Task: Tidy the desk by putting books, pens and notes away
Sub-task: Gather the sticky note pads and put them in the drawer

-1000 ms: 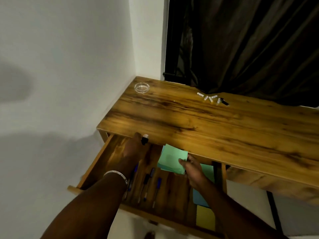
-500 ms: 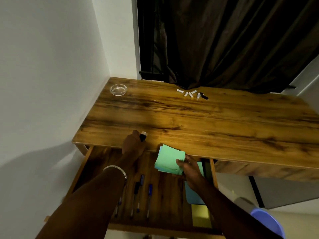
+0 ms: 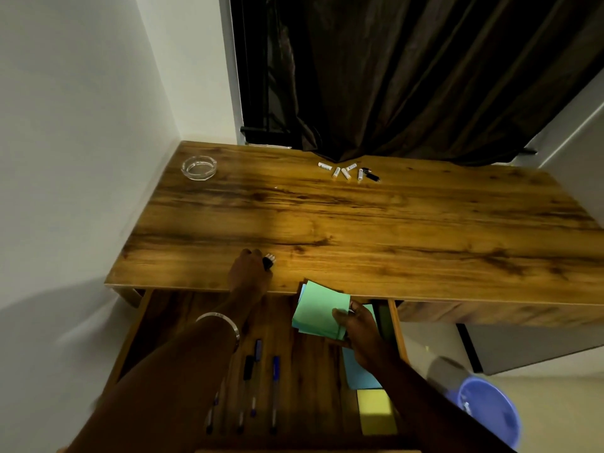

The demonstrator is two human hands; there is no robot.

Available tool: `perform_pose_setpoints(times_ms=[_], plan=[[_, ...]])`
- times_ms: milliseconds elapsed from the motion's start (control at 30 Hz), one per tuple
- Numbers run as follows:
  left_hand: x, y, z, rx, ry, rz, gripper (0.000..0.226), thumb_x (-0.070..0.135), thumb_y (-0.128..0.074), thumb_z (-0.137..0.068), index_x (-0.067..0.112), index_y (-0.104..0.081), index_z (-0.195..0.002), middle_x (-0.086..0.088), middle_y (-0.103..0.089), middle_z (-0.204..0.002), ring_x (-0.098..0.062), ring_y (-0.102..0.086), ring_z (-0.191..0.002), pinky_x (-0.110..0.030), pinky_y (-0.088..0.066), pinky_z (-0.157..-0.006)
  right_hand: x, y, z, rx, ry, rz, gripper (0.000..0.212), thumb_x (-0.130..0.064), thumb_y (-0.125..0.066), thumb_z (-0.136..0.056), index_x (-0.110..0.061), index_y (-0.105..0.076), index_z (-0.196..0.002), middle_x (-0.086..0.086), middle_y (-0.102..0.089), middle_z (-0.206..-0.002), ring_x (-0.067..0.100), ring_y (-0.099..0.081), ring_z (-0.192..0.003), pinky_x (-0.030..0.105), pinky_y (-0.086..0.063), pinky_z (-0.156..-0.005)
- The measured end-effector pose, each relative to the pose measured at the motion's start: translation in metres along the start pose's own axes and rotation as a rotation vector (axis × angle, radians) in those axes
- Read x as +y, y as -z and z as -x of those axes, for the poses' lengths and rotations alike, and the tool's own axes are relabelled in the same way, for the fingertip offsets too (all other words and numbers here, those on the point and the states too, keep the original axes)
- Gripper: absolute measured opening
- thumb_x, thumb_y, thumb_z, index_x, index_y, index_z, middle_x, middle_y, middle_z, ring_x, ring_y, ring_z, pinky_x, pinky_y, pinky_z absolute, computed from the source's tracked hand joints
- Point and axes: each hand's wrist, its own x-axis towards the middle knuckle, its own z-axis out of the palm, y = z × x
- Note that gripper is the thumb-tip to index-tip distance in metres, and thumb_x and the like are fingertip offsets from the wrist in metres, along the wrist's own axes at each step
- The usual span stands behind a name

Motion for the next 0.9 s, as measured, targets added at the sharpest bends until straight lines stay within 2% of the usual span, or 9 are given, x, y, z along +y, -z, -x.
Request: perform_pose_setpoints(times_ms=[433,533,633,700,767,833,900], plan=[[-0.001,-0.010,-0.008,0.006,-0.036,-0.006,0.045,0.026,-0.067,-0.082,0.010,-0.055,-0.123,-0.012,-0.053,-0.124,-0.030,-0.053,-0.113,-0.041,-0.051,-0.087,-0.002,0.002,-0.008,-0.008,-0.014,-0.004,0.031,-0.009,-0.057,-0.094,-0.018,-0.057,-0.124,0.009,-0.063,-0.117,0.028,-0.062,-0.106,0.035,-0.057,-0.060],[0.000,-0.010,-0.001,0.134,-0.084,-0.027,0.047,0.035,-0.065,-0.083,0.009,-0.055,-0.121,-0.012,-0.052,-0.123,-0.030,-0.050,-0.113,-0.040,-0.048,-0.086,-0.002,0.003,-0.008,-0.019,0.002,0.004,0.031,-0.008,-0.056,-0.095,-0.018,-0.057,-0.124,0.008,-0.063,-0.116,0.028,-0.062,-0.107,0.036,-0.058,-0.061],[0.005,-0.012,0.020,0.323,-0.173,0.126,0.024,0.037,-0.061,-0.086,0.014,-0.064,-0.093,-0.007,-0.062,-0.098,-0.025,-0.060,-0.091,-0.030,-0.044,-0.069,-0.001,0.005,-0.006,-0.031,0.002,0.011,0.029,-0.009,-0.055,-0.095,-0.019,-0.058,-0.122,0.006,-0.064,-0.115,0.026,-0.063,-0.106,0.040,-0.059,-0.069],[0.004,-0.019,0.039,0.282,-0.202,0.172,0.027,0.039,-0.056,-0.090,0.015,-0.064,-0.080,-0.004,-0.066,-0.078,-0.021,-0.064,-0.074,-0.023,-0.038,-0.057,0.002,0.006,-0.006,-0.034,0.001,0.018,0.029,-0.010,-0.055,-0.095,-0.019,-0.058,-0.122,0.007,-0.065,-0.116,0.028,-0.062,-0.107,0.043,-0.059,-0.073],[0.001,-0.027,0.060,0.185,-0.184,0.178,0.033,0.044,-0.052,-0.092,0.018,-0.059,-0.074,-0.001,-0.062,-0.066,-0.018,-0.063,-0.065,-0.022,-0.033,-0.050,0.005,0.006,-0.004,-0.030,-0.001,0.035,0.028,-0.011,-0.056,-0.095,-0.018,-0.059,-0.121,0.008,-0.065,-0.116,0.028,-0.062,-0.108,0.046,-0.058,-0.077],[-0.004,-0.039,0.077,0.099,-0.155,0.185,0.035,0.052,-0.048,-0.092,0.021,-0.054,-0.076,0.004,-0.058,-0.067,-0.016,-0.061,-0.067,-0.025,-0.035,-0.054,0.009,0.008,-0.004,-0.027,-0.002,0.054,0.025,-0.011,-0.056,-0.095,-0.018,-0.060,-0.119,0.008,-0.065,-0.115,0.028,-0.062,-0.107,0.048,-0.057,-0.079],[-0.008,-0.054,0.093,0.038,-0.137,0.235,0.036,0.056,-0.047,-0.090,0.021,-0.051,-0.087,0.007,-0.055,-0.077,-0.011,-0.057,-0.071,-0.026,-0.039,-0.058,0.013,0.008,-0.003,-0.025,-0.009,0.083,0.022,-0.011,-0.056,-0.095,-0.021,-0.061,-0.114,0.008,-0.065,-0.115,0.028,-0.062,-0.106,0.051,-0.057,-0.082]])
